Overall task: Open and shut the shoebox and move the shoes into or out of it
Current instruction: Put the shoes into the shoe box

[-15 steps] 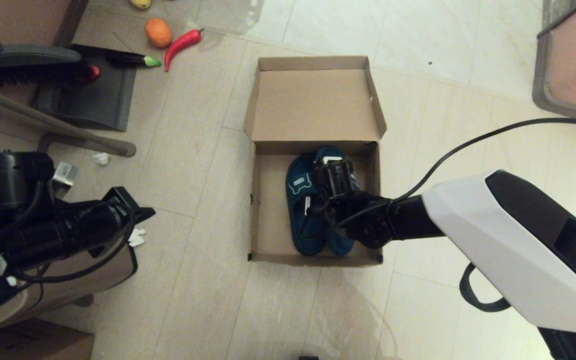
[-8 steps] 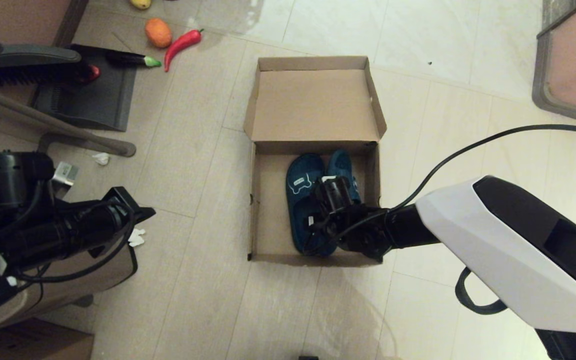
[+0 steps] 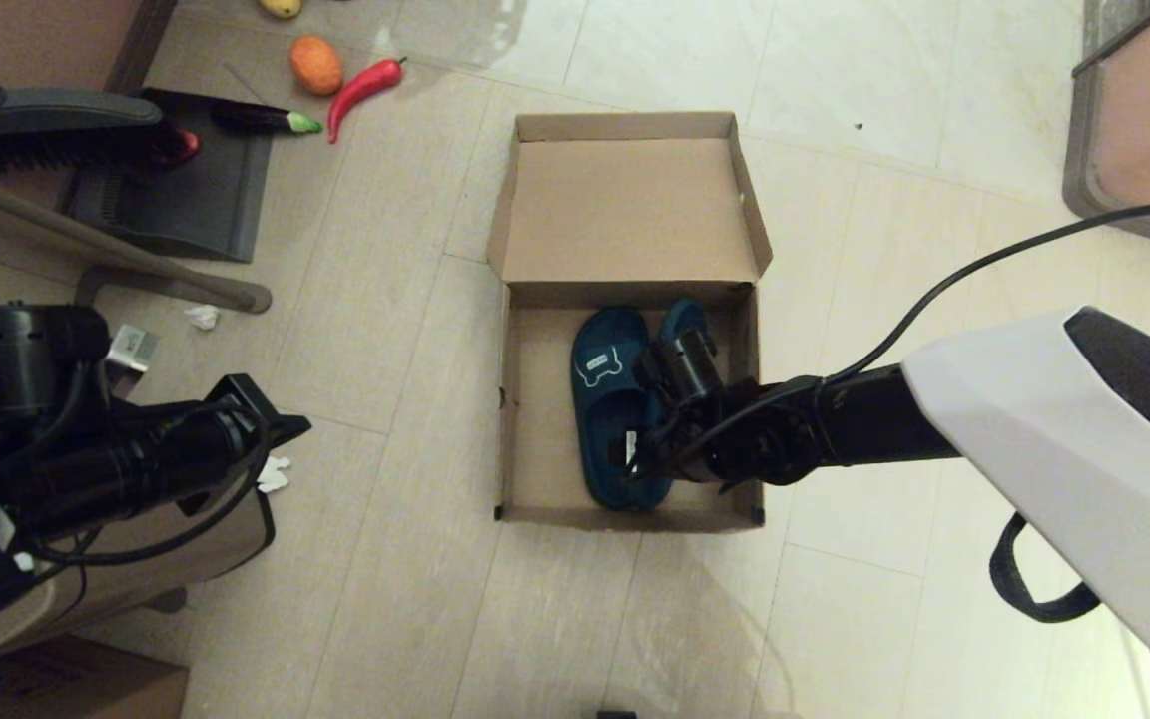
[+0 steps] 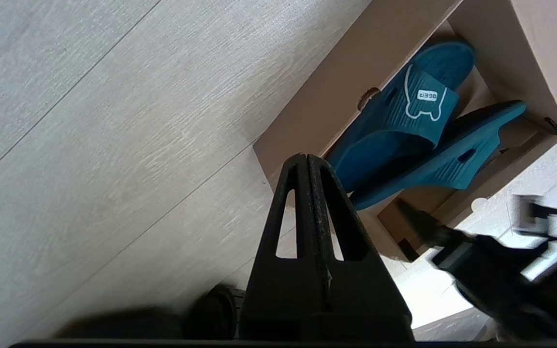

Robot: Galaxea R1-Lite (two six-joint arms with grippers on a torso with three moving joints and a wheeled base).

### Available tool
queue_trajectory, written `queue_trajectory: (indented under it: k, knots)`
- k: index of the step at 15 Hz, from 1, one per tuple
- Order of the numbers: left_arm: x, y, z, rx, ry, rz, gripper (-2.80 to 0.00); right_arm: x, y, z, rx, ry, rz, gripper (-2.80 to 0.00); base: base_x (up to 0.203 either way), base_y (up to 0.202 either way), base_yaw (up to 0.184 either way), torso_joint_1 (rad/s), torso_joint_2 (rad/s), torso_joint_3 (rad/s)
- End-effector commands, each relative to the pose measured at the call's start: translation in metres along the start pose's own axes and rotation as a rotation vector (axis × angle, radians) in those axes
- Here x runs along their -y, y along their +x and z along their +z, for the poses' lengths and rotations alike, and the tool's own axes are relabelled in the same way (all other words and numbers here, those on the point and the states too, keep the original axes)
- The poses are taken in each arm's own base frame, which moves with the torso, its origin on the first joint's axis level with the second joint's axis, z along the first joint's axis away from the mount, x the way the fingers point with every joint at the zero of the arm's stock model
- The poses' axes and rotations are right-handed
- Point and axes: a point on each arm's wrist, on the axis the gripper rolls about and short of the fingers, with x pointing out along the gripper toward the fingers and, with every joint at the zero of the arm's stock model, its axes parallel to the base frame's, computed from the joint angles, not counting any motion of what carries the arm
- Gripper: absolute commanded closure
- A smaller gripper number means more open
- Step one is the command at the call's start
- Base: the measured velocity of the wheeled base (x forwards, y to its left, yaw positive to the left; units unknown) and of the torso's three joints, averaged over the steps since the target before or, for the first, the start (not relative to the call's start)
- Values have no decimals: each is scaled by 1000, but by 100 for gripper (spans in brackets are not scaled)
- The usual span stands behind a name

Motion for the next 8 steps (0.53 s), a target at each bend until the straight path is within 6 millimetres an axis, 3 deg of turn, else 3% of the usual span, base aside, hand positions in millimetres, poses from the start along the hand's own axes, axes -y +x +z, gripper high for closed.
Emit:
queue_trajectory:
  k: [1,3,4,8]
  knots:
    - [2,3,0,-3,1,-6,0,0,-23,16,47,21,21,-280,0,0,0,0,0,0]
    - [5,11,2,-9,22,-14,0,7,-43,32,92,55,24,-280,0,0,0,0,0,0]
    - [8,18,4,-10,29,-20,0,13,-53,41,113,71,20,0,0,0,0,0,0,0]
    - [18,60,6,-40,41,-37,0,69,-81,80,197,162,-46,0,0,0,0,0,0,0]
